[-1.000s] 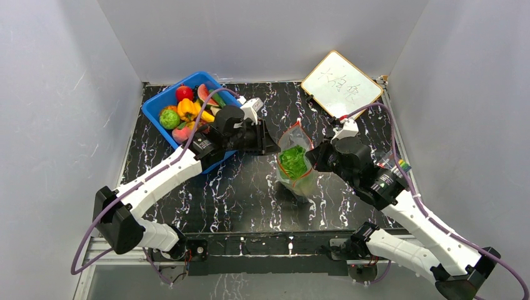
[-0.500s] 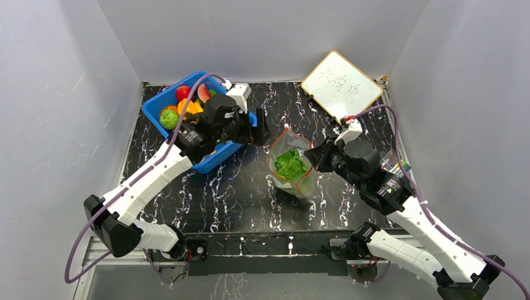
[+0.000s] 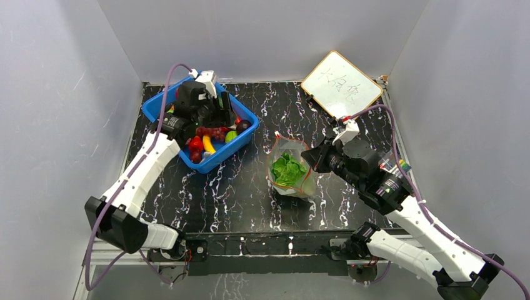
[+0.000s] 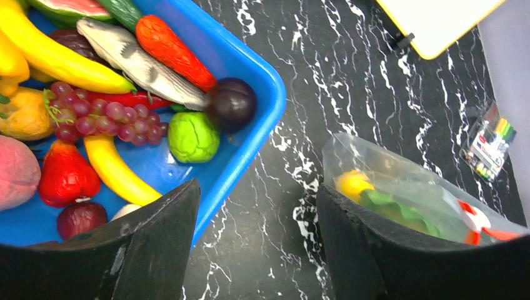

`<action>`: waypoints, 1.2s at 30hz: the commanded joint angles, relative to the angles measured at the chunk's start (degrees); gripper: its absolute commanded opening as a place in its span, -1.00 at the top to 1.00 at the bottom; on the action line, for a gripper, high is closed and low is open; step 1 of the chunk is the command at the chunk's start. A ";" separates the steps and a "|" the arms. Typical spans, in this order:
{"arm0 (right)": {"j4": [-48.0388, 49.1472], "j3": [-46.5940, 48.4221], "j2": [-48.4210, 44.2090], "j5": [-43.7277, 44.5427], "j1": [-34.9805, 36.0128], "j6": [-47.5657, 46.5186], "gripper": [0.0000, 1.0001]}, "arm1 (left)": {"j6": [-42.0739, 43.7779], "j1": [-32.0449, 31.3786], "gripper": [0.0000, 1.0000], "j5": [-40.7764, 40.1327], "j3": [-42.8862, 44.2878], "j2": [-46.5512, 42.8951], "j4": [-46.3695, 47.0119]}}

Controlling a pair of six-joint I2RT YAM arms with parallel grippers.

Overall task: Place the food in the zip-top bag and seal the zipper
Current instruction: Pick up the fake fruit from the bin.

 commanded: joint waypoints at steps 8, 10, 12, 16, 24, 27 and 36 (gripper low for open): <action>5.24 1.96 1.49 0.53 0.07 1.96 1.00 | 0.32 6.60 -0.29 12.55 3.44 13.00 6.48; 4.74 2.71 1.95 0.83 0.07 2.34 1.00 | 0.13 7.34 -0.26 15.47 5.46 15.90 5.65; 4.15 3.78 2.18 1.16 0.01 2.46 1.00 | 0.35 7.69 -0.24 16.82 6.26 17.48 6.00; 2.93 4.63 2.20 1.83 0.07 2.41 1.00 | 0.34 8.03 -0.25 17.62 4.68 19.36 10.98; 2.63 4.71 1.24 2.06 0.02 4.03 1.00 | 0.97 8.37 -0.19 18.13 5.78 26.19 11.67; 2.23 4.70 1.29 2.37 0.05 4.05 1.00 | 1.77 8.44 -0.19 18.31 5.58 27.68 11.66; 2.93 4.07 1.46 1.56 0.05 4.60 1.00 | 3.29 8.65 -0.24 22.09 5.29 31.18 13.27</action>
